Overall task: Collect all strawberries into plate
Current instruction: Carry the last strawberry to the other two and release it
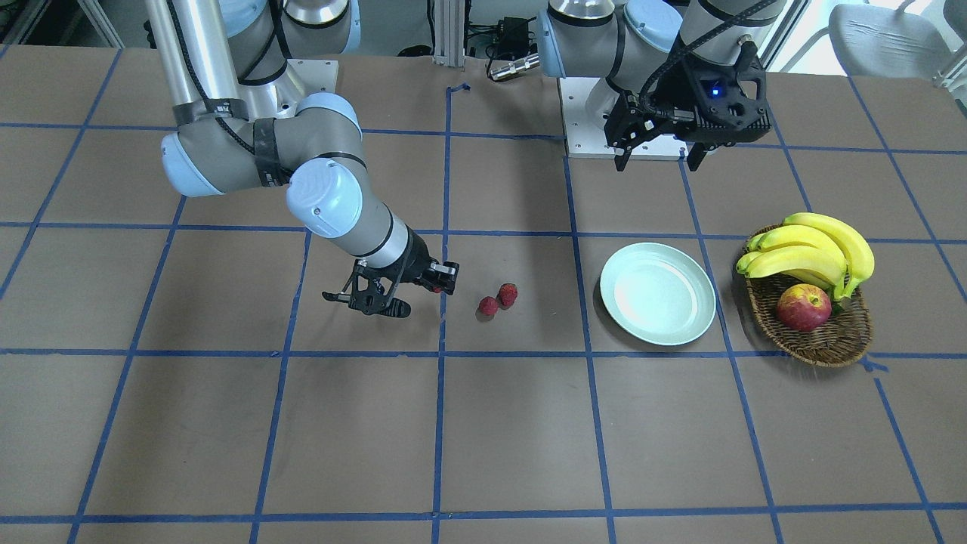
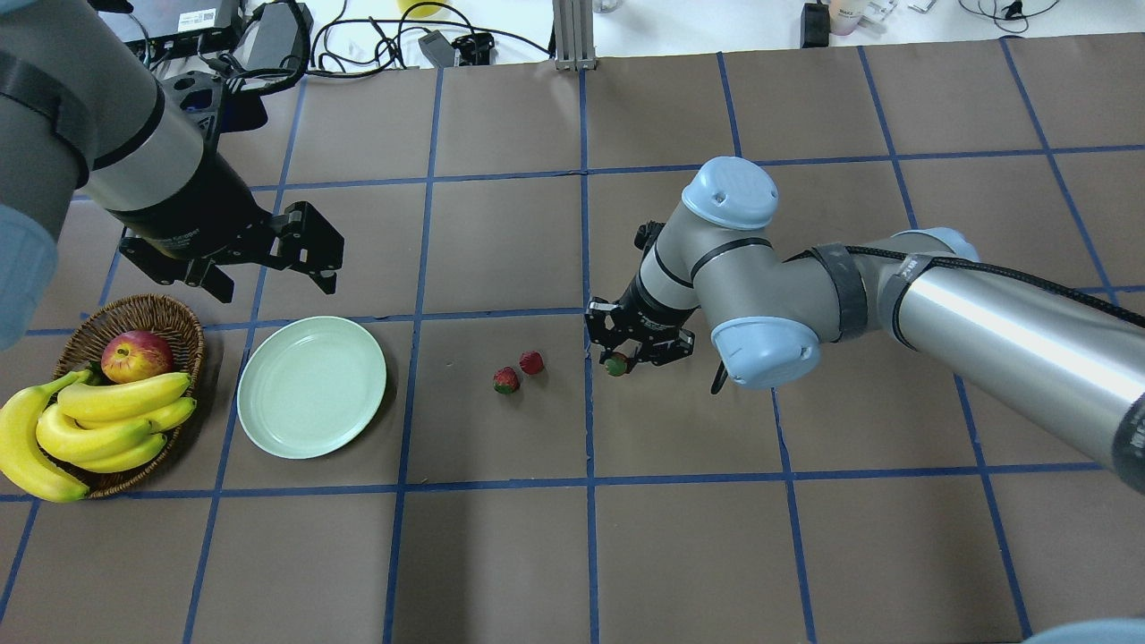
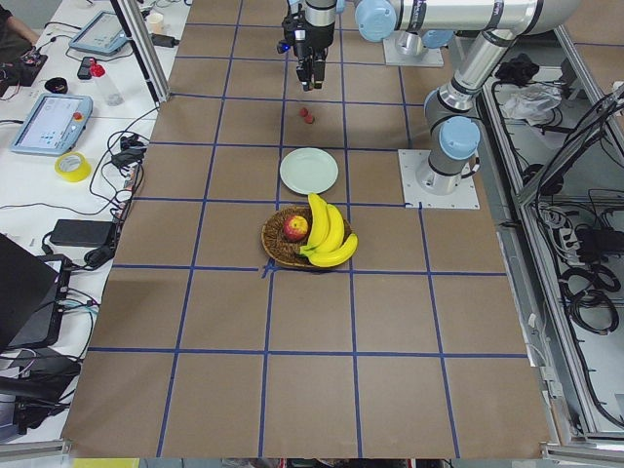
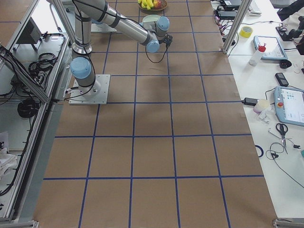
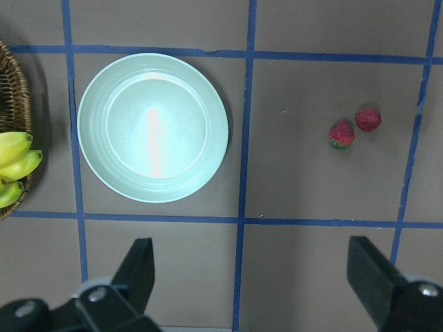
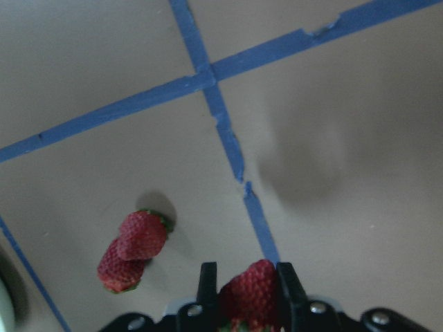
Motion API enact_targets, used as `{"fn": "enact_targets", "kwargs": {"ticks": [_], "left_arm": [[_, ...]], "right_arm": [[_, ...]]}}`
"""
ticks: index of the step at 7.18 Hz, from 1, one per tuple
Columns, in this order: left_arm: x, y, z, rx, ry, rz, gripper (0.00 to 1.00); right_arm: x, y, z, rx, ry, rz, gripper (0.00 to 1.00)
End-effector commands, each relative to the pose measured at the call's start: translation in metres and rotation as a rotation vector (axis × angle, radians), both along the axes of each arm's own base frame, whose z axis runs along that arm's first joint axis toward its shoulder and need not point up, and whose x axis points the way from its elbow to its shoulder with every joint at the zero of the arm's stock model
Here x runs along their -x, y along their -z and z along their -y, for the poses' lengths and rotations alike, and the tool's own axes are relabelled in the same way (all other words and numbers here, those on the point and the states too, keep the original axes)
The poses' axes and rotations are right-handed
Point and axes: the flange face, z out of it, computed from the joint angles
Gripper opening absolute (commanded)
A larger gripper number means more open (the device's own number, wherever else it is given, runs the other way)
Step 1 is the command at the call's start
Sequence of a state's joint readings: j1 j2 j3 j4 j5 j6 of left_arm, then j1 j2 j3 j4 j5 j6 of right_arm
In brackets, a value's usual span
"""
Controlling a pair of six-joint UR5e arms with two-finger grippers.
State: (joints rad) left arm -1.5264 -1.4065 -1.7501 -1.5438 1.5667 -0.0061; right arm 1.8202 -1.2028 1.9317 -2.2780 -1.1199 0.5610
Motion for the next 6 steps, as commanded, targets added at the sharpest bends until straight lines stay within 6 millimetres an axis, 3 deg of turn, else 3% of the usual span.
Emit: {"fn": "enact_targets", "kwargs": {"ticks": [1, 2, 3, 4, 5, 6], "left_arm": [[0.0, 0.0, 0.0, 0.003, 0.0, 0.003, 1.0], [0.0, 0.0, 0.0, 0.003, 0.0, 0.003, 1.0], [-0.001, 0.0, 0.0, 0.005, 0.0, 0.006, 1.0], [-0.001, 0.001, 0.0, 0.003, 0.0, 0.006, 1.0], [-0.001, 0.002, 0.0, 0.0, 0.0, 0.006, 1.0], [-0.001, 0.002, 0.0, 0.0, 0.0, 0.006, 1.0]], "right_arm": [[-0.04, 0.025, -0.002, -0.045, -0.028, 0.008, 0.02], [-0.045, 0.035, -0.004, -0.066, -0.036, 0.009, 0.06], [-0.05, 0.037, -0.007, -0.066, -0.047, 0.003, 0.19], [-0.05, 0.037, -0.008, -0.064, -0.049, -0.003, 0.54], [-0.05, 0.034, -0.007, -0.056, -0.05, -0.006, 0.95], [-0.05, 0.03, -0.007, -0.048, -0.05, -0.006, 1.0]]}}
